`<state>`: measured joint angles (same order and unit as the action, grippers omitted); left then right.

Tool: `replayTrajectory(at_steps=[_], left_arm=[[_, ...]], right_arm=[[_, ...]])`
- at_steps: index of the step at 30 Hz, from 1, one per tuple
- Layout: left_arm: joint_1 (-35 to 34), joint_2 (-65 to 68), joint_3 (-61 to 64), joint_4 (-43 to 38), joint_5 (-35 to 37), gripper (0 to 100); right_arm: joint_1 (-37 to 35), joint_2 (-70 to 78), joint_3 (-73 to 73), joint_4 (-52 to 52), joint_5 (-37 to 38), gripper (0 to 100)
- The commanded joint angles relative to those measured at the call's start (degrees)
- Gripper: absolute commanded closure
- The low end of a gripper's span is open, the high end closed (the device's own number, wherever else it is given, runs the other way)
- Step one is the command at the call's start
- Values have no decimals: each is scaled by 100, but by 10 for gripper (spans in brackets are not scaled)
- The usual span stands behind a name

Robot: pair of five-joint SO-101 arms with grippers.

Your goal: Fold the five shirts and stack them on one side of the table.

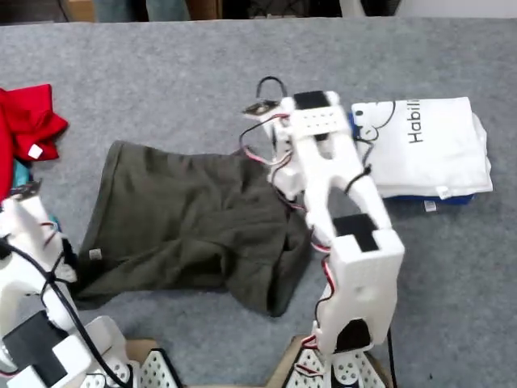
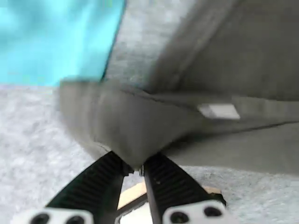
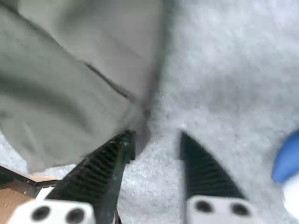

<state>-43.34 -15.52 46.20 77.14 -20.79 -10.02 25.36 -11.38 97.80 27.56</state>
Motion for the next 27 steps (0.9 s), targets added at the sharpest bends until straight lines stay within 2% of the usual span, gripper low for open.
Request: replayTrajectory(at_steps=[1, 6, 11, 19, 27], left_arm=[[224, -149, 338, -387, -26, 971], [189, -141, 752, -862, -62, 971], [-4, -167, 857, -1116, -26, 971], [-312, -141, 866, -1512, -26, 971], [-321, -149, 963, -1714, -26, 971]], right_arm=[[176, -602, -189, 202, 62, 681], [255, -1288, -75, 273, 9, 763], [-352, -1604, 576, -26, -615, 901], [-1257, -1578, 1534, -1503, -1319, 910], [-949, -1068, 1464, -1741, -1310, 910]])
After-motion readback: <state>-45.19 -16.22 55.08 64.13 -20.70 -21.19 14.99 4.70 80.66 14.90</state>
